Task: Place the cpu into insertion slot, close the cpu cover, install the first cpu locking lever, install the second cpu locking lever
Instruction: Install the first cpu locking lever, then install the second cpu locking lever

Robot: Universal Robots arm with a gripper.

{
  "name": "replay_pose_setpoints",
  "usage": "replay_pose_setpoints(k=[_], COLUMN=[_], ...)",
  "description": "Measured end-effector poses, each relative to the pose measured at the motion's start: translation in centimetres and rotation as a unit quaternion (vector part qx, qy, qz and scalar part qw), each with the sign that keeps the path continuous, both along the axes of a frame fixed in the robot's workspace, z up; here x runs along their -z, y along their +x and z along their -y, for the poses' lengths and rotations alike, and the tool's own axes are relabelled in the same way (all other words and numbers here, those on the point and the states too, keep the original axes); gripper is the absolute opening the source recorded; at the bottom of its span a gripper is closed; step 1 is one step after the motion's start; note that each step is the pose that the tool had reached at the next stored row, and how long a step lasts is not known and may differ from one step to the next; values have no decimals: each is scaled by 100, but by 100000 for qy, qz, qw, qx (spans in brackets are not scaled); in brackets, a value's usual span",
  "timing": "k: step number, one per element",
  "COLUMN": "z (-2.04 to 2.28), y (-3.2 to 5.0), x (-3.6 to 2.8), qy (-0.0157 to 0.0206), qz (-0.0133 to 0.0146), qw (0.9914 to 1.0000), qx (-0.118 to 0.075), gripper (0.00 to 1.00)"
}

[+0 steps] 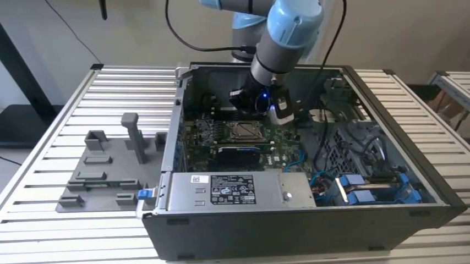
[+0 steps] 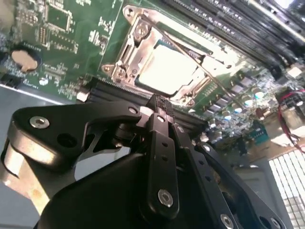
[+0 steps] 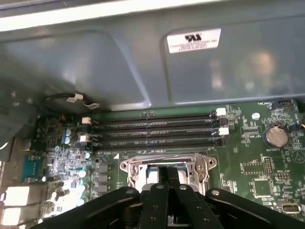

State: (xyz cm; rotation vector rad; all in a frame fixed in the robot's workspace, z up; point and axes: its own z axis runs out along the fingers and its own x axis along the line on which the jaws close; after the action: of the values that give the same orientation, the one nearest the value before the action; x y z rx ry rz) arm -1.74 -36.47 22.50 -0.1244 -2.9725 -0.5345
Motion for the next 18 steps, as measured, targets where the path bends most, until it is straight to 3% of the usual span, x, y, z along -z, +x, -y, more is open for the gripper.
replay_pose_setpoints(k=[5,9,11,12,13,16,18], z=[0,0,-1,1,4,8,44], y=[1,0,1,1,1,1,0], x=[-104,-263,-291,-291,-292,-292,-293], qy=[-359,-481,-538,-779,-1257,-2975,-3587], qz=[-120,-146,-316,-592,-1074,-2375,-3134], qw=[99999,99999,99998,99995,99986,99928,99886], qx=[-8,-2,-5,-5,-8,-3,-14], gripper=[11,11,11,11,11,11,11])
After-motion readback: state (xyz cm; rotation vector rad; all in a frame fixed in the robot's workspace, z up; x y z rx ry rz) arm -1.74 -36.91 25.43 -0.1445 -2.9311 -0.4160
